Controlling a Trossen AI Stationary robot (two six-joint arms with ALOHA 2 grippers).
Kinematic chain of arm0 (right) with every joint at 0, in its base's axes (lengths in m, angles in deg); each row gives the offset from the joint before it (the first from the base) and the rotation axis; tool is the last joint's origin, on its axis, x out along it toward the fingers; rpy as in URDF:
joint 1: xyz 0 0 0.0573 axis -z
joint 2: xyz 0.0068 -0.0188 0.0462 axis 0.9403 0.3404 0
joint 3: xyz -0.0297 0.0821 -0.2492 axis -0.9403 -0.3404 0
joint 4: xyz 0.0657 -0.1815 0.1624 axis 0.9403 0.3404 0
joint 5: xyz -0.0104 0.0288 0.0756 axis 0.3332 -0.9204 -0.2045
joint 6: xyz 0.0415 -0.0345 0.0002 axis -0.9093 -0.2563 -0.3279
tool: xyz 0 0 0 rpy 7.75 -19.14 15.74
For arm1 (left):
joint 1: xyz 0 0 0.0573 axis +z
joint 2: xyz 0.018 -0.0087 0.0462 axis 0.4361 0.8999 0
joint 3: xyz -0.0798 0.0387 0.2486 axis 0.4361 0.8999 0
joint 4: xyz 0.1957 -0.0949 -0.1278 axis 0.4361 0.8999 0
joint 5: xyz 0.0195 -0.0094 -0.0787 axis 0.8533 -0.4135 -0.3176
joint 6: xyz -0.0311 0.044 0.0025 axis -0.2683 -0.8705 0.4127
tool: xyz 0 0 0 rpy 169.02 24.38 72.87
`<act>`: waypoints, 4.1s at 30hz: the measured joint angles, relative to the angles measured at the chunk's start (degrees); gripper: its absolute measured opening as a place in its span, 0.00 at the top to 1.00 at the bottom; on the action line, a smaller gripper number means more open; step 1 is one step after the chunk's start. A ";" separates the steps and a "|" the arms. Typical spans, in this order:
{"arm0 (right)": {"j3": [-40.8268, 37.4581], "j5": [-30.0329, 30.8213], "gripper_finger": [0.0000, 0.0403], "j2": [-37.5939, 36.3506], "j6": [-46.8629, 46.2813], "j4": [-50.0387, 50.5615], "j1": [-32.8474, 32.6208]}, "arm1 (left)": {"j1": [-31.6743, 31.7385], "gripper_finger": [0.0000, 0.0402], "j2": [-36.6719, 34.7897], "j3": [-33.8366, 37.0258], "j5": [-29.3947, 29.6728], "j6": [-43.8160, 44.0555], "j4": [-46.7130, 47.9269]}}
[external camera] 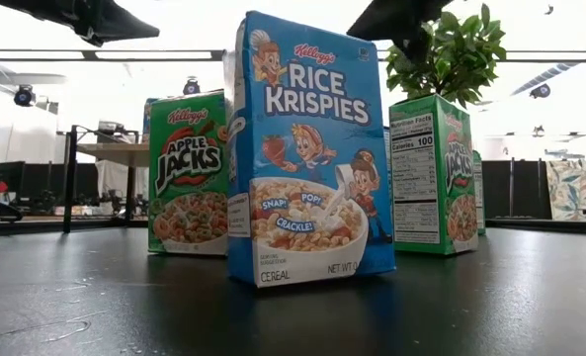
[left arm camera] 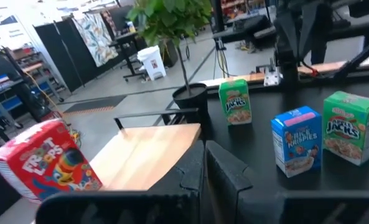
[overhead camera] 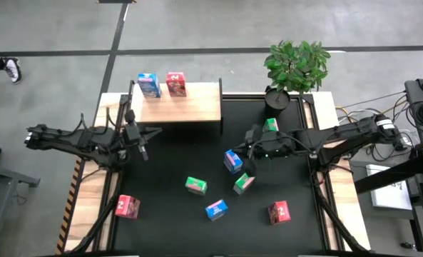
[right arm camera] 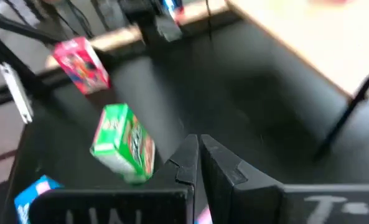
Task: Stack cereal on shelf
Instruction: Put the top blue cereal box on the shelf aligned with the other blue cereal box
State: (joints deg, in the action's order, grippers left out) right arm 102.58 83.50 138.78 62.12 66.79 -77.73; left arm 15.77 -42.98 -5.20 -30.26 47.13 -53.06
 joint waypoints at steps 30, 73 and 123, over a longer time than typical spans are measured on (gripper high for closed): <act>41.86 -3.11 0.44 34.17 -30.14 56.86 0.83 | 0.00 1.00 -9.29 0.04 0.15 -1.07 3.59; 48.71 -0.73 0.67 33.32 -22.03 55.21 3.47 | 0.00 1.00 -10.31 0.02 0.12 -0.49 3.87; 73.70 -5.61 0.46 49.48 31.06 31.17 24.30 | 0.07 1.00 -16.89 0.11 10.51 -4.09 1.41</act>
State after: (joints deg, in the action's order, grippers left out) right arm 176.29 77.89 188.25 93.18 97.96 -53.43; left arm 15.84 -59.86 -5.09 -19.75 43.04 -51.64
